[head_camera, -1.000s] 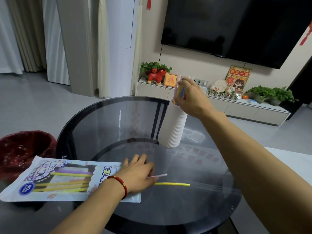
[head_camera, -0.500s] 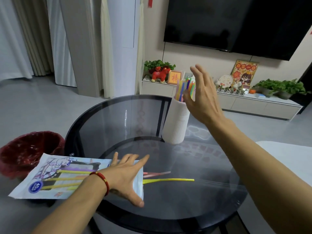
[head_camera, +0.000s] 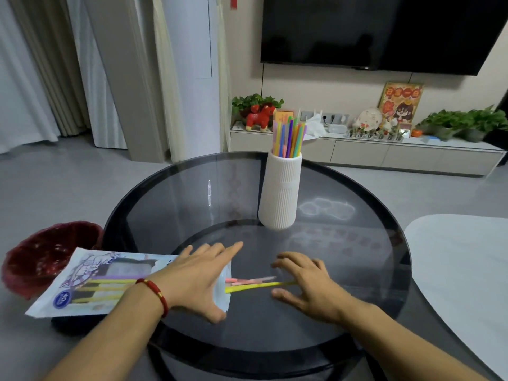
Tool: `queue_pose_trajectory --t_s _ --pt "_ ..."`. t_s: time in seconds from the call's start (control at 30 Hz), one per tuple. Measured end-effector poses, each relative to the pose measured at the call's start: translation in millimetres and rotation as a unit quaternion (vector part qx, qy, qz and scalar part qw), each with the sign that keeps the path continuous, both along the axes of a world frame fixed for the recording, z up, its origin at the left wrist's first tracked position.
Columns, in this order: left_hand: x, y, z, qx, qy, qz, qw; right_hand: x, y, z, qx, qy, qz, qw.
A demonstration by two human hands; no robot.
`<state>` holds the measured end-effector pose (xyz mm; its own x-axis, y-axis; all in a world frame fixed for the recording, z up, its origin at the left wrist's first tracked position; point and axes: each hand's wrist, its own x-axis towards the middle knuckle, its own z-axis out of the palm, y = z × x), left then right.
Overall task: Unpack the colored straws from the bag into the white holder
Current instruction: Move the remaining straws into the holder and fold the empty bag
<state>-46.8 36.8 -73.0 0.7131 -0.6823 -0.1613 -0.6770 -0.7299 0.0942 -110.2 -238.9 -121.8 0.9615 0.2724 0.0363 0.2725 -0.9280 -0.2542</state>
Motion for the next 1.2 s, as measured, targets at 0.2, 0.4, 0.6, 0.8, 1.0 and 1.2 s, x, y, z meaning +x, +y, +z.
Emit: queue_pose_trajectory --t_s 0.2,0.4,0.6,0.8,1.0,1.2 --pt "0.0 -12.9 3.1 -0.041 -0.098 -0.026 0.994 11.6 18.4 6.6 0.046 -0.064 0.014 0.997" --pt "-7.6 -30.2 10.4 0.016 -0.226 -0.034 0.973 4.7 28.1 4.9 0.065 -0.027 0.030 0.997" --pt "-10.1 -40.6 8.5 0.032 -0.266 -0.107 0.957 3.2 41.8 -2.2 0.001 -0.087 0.039 0.995" --pt "-6.9 -41.5 -2.9 0.007 -0.242 -0.112 0.964 8.6 55.9 3.1 -0.094 -0.072 0.089 0.989" --pt "11.3 -24.5 -10.5 -0.032 -0.196 -0.056 0.978 17.2 23.2 18.8 -0.087 -0.080 0.052 0.992" --pt "24.9 -9.8 -18.1 -0.053 -0.060 0.018 0.997 15.3 -30.0 40.1 -0.117 -0.097 0.022 0.988"
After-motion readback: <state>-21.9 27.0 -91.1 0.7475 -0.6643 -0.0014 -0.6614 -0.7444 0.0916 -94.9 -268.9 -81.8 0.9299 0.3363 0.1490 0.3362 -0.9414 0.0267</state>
